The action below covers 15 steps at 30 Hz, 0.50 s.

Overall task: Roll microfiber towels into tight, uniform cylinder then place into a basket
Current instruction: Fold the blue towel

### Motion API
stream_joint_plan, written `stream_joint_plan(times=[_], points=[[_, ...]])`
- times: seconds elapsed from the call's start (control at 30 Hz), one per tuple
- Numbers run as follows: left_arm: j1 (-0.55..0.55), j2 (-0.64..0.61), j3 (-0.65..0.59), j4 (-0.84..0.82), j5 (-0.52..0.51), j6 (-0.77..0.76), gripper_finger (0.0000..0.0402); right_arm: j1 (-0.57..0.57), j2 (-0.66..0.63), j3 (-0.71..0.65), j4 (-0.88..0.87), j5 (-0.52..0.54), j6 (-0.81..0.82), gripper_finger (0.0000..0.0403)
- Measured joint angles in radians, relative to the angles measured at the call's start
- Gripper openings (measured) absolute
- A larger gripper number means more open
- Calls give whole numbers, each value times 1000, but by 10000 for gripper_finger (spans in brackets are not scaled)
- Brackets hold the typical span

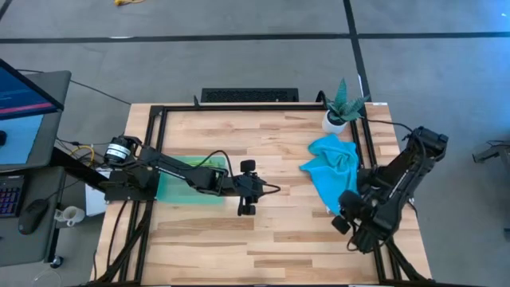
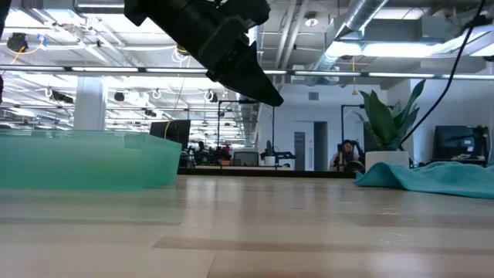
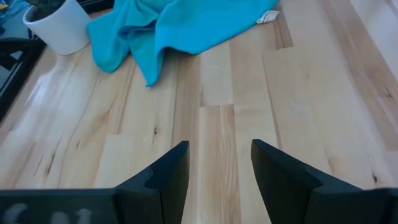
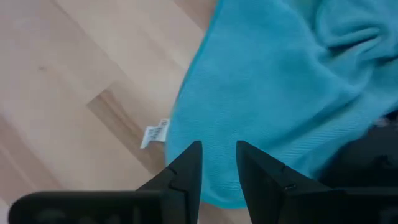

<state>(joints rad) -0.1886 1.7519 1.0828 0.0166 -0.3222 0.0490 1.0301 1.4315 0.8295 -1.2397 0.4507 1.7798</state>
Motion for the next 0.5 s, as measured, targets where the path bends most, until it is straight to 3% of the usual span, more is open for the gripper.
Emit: stream_joint_plan(times=[0.13, 0.5], points=[[0, 0, 0, -1, 0, 0, 165, 4, 0, 30, -22, -2, -33, 121], [1, 0, 0, -2, 1, 1, 165, -4, 37, 17, 175, -5, -284, 123]])
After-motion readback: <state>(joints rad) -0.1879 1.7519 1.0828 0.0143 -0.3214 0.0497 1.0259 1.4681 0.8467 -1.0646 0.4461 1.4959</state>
